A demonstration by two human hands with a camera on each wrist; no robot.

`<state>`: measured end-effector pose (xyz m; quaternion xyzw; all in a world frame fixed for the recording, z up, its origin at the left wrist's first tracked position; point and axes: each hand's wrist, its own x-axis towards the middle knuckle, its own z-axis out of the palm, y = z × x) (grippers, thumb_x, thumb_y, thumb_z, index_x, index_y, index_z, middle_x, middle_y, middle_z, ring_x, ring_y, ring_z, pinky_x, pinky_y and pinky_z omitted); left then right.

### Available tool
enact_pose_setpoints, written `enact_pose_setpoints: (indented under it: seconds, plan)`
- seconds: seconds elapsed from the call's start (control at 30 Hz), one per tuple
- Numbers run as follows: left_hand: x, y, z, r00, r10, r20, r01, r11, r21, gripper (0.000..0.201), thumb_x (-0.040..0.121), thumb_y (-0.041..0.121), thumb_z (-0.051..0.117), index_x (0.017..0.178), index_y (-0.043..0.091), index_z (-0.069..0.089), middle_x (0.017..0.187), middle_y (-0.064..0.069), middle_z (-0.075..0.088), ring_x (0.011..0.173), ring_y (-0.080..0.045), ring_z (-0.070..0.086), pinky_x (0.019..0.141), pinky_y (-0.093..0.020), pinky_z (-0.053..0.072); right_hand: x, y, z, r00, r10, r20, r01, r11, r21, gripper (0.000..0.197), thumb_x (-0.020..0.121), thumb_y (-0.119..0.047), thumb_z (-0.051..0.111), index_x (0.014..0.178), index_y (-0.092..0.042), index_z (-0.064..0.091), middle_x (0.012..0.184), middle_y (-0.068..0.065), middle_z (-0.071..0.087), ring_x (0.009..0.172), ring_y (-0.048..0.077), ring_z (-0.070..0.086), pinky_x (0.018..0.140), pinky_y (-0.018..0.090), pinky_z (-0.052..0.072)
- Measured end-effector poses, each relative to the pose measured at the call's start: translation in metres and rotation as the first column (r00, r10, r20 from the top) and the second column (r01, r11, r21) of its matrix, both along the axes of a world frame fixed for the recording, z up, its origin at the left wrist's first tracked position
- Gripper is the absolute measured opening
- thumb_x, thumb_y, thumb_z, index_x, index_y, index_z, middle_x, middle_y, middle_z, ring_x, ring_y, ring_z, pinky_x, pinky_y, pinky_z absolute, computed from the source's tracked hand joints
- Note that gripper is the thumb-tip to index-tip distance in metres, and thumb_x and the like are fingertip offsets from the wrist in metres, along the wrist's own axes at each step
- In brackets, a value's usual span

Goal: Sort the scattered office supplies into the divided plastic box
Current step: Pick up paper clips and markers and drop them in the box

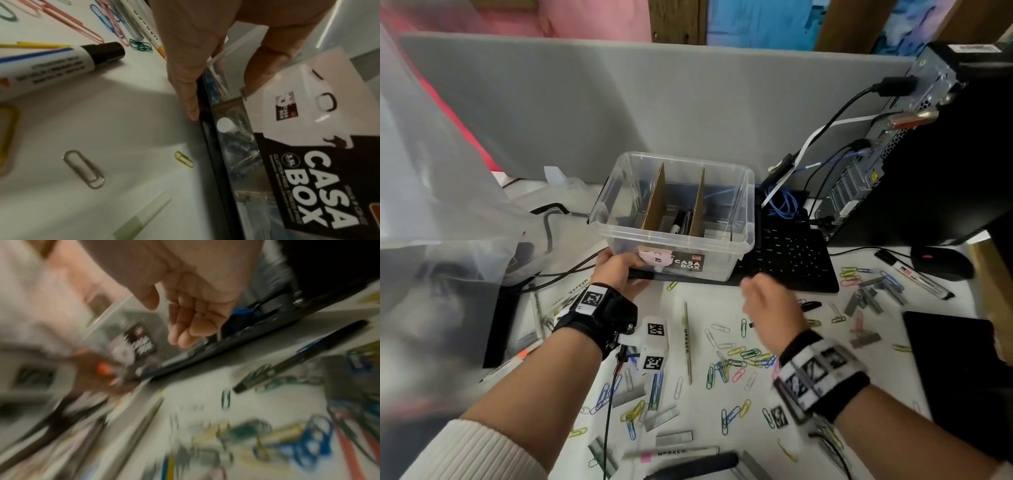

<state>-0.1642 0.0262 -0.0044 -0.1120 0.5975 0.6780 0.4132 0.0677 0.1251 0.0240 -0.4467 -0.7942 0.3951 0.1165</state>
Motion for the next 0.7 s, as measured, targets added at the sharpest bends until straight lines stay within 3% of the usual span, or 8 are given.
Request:
enact_pose_setpoints:
  seconds: [0.03, 0.07, 0.13, 0.2, 0.3, 0.47, 0.63, 0.7]
  plan:
    - [0.000, 0.000, 0.000, 1.000, -0.003, -0.002, 0.003, 1.000, -0.008, 0.050, 0.073, -0.014, 0.046, 0.112, 0.016, 0.049, 0.117, -0.021, 0.059, 0.102, -0.037, 0.062, 0.083, -0.051, 0.054, 0.000, -0.014, -0.009, 0.975, 0.204, 0.094, -0.211, 0.974, 0.077, 0.025, 0.097, -0.030, 0.040, 0.091, -0.013, 0.057, 0.086, 0.006, 0.063, 0.079, 0.023, 0.058, 0.076, 0.040, 0.049]
    - [0.000, 0.001, -0.001, 1.000, -0.007, -0.006, 0.007, 1.000, -0.010, 0.050, 0.071, -0.014, 0.047, 0.110, 0.017, 0.049, 0.116, -0.022, 0.060, 0.101, -0.038, 0.062, 0.084, -0.051, 0.054, -0.004, -0.029, -0.015, 0.897, 0.392, 0.206, -0.418, 0.903, 0.103, 0.022, 0.097, -0.023, 0.039, 0.104, -0.013, 0.058, 0.101, 0.005, 0.062, 0.091, 0.021, 0.057, 0.085, 0.038, 0.047]
    - [-0.001, 0.002, -0.003, 1.000, -0.006, -0.016, 0.006, 1.000, -0.018, 0.048, 0.069, -0.015, 0.047, 0.105, 0.017, 0.050, 0.115, -0.021, 0.060, 0.101, -0.039, 0.062, 0.084, -0.052, 0.054, -0.018, -0.049, -0.029, 0.712, 0.596, 0.372, -0.653, 0.757, 0.037, 0.036, 0.098, -0.023, 0.038, 0.131, -0.009, 0.045, 0.134, 0.009, 0.047, 0.122, 0.023, 0.044, 0.105, 0.037, 0.036]
    - [-0.001, 0.003, -0.003, 1.000, -0.003, -0.029, 0.002, 1.000, -0.025, 0.045, 0.068, -0.016, 0.046, 0.099, 0.017, 0.050, 0.110, -0.021, 0.062, 0.101, -0.039, 0.062, 0.085, -0.053, 0.053, -0.038, -0.056, -0.036, 0.662, 0.614, 0.429, -0.676, 0.737, -0.011, 0.053, 0.099, -0.029, 0.036, 0.146, -0.007, 0.025, 0.155, 0.011, 0.019, 0.142, 0.024, 0.019, 0.116, 0.038, 0.021]
    - [0.000, 0.004, 0.001, 1.000, -0.010, -0.027, 0.009, 0.999, -0.035, 0.045, 0.069, -0.017, 0.045, 0.100, 0.015, 0.050, 0.106, -0.021, 0.062, 0.099, -0.038, 0.063, 0.086, -0.053, 0.053, -0.065, -0.049, -0.044, 0.645, 0.593, 0.482, -0.667, 0.744, -0.023, 0.065, 0.099, -0.035, 0.032, 0.151, -0.008, 0.005, 0.160, 0.009, -0.003, 0.147, 0.023, -0.004, 0.118, 0.038, 0.004]
    - [0.002, 0.005, 0.005, 0.999, -0.004, -0.042, 0.001, 0.998, -0.061, 0.047, 0.070, -0.017, 0.043, 0.106, 0.012, 0.049, 0.110, -0.024, 0.061, 0.098, -0.039, 0.062, 0.085, -0.054, 0.053, -0.087, -0.031, -0.058, 0.624, 0.531, 0.574, -0.664, 0.747, 0.031, 0.069, 0.097, -0.045, 0.030, 0.152, -0.011, 0.005, 0.159, 0.006, 0.006, 0.146, 0.023, 0.008, 0.119, 0.039, 0.006]
    - [0.004, 0.005, 0.002, 0.998, 0.025, -0.064, -0.029, 0.997, -0.068, 0.049, 0.067, -0.015, 0.046, 0.104, 0.015, 0.051, 0.112, -0.023, 0.062, 0.100, -0.040, 0.063, 0.084, -0.056, 0.053, -0.075, -0.035, -0.061, 0.597, 0.595, 0.537, -0.719, 0.695, 0.029, 0.059, 0.098, -0.037, 0.032, 0.151, -0.015, 0.016, 0.160, 0.006, 0.003, 0.147, 0.023, -0.001, 0.118, 0.039, 0.003]
    - [0.006, 0.003, -0.002, 0.996, 0.030, -0.085, -0.037, 0.996, -0.077, 0.055, 0.065, -0.014, 0.048, 0.111, 0.016, 0.052, 0.115, -0.022, 0.062, 0.103, -0.039, 0.062, 0.085, -0.056, 0.052, -0.066, -0.041, -0.056, 0.594, 0.635, 0.494, -0.740, 0.672, 0.026, 0.054, 0.099, -0.033, 0.033, 0.149, -0.016, 0.022, 0.160, 0.007, 0.005, 0.147, 0.024, -0.002, 0.118, 0.040, 0.003]
